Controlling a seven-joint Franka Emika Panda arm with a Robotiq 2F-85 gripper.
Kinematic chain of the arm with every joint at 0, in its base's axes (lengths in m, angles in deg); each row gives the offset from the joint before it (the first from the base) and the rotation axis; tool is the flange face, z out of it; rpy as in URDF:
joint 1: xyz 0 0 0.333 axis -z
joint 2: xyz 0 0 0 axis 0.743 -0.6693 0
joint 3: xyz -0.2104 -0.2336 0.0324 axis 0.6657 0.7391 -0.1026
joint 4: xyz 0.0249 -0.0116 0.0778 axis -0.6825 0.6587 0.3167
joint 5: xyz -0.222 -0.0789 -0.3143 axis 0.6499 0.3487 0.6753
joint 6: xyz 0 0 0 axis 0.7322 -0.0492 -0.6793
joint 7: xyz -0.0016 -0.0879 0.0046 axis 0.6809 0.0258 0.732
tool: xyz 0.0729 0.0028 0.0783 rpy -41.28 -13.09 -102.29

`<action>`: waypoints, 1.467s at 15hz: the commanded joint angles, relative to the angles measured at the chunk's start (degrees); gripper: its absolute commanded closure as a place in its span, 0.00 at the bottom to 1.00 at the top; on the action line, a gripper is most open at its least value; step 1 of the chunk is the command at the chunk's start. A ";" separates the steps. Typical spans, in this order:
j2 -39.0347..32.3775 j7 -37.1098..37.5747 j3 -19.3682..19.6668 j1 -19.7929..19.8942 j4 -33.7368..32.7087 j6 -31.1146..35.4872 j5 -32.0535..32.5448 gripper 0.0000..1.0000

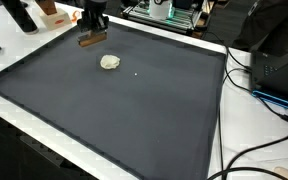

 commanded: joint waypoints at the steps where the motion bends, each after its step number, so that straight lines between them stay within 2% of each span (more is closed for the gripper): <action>1: -0.16 -2.81 -0.17 -0.52 -0.79 -0.60 0.79 0.76; 6: 0.14 -6.58 -0.48 -0.67 -0.53 -0.34 0.48 0.76; 10: 0.91 -12.73 -0.94 -0.36 0.10 0.23 0.13 0.76; 15: 4.08 -27.95 -1.80 0.67 2.66 5.09 -0.40 0.76; 22: 12.86 -49.22 -3.00 3.71 9.02 16.61 -4.05 0.76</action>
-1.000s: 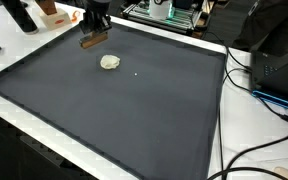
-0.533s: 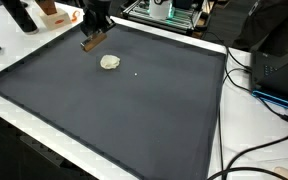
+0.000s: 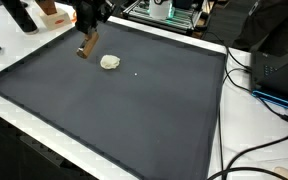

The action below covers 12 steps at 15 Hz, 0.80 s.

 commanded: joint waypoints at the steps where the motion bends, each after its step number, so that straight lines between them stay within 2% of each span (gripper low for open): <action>1: 7.51 -11.82 -1.32 2.68 6.67 5.85 -3.65 0.76; 6: 14.91 -30.65 -1.69 4.48 12.11 9.74 -9.50 0.76; 12: 21.27 -53.66 -0.73 4.77 16.83 11.71 -15.49 0.76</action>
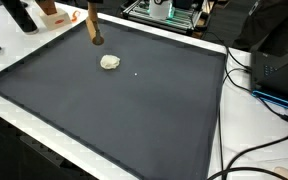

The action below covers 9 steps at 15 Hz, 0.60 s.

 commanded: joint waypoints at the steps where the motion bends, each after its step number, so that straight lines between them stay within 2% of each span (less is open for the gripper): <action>1: 5.18 -13.69 0.34 0.64 5.04 3.03 -4.05 0.76; 9: 6.18 -44.40 2.32 0.33 7.97 4.86 -12.76 0.76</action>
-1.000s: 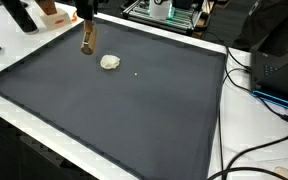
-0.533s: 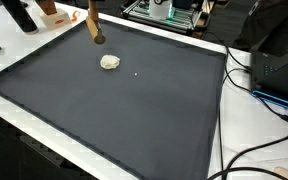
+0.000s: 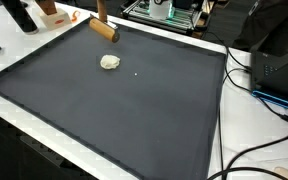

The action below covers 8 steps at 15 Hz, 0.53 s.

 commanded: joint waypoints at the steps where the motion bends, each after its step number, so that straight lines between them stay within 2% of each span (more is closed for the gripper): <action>1: 1.59 -14.44 1.05 0.17 2.59 1.57 -4.32 0.76; 8: 1.39 -38.68 1.87 0.65 4.13 1.59 -5.07 0.76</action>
